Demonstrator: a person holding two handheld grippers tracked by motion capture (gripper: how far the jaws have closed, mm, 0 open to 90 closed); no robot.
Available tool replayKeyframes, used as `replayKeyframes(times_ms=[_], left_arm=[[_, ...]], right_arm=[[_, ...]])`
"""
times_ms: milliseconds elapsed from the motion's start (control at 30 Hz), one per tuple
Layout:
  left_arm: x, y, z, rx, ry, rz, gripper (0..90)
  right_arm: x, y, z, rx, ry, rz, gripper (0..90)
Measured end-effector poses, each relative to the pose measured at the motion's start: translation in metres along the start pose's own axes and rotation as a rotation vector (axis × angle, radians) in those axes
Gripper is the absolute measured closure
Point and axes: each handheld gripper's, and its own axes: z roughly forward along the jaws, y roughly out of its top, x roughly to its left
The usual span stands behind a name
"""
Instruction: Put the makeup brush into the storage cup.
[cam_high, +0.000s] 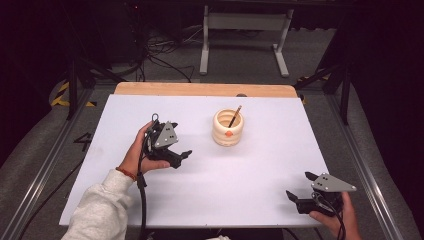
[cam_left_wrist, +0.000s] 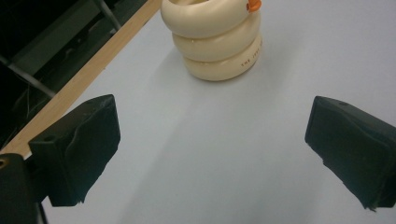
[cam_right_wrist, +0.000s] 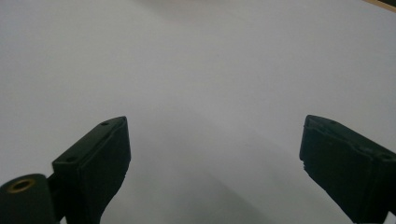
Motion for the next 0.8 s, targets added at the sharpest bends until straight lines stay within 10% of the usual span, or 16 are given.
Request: replayKeyframes(times_ms=[800], left_arm=[[-0.007, -0.018, -0.013, -0.001, -0.002, -0.008, 5.0]], right_arm=[[0.001, 0.000, 0.000, 0.001, 0.000, -0.005, 9.5]])
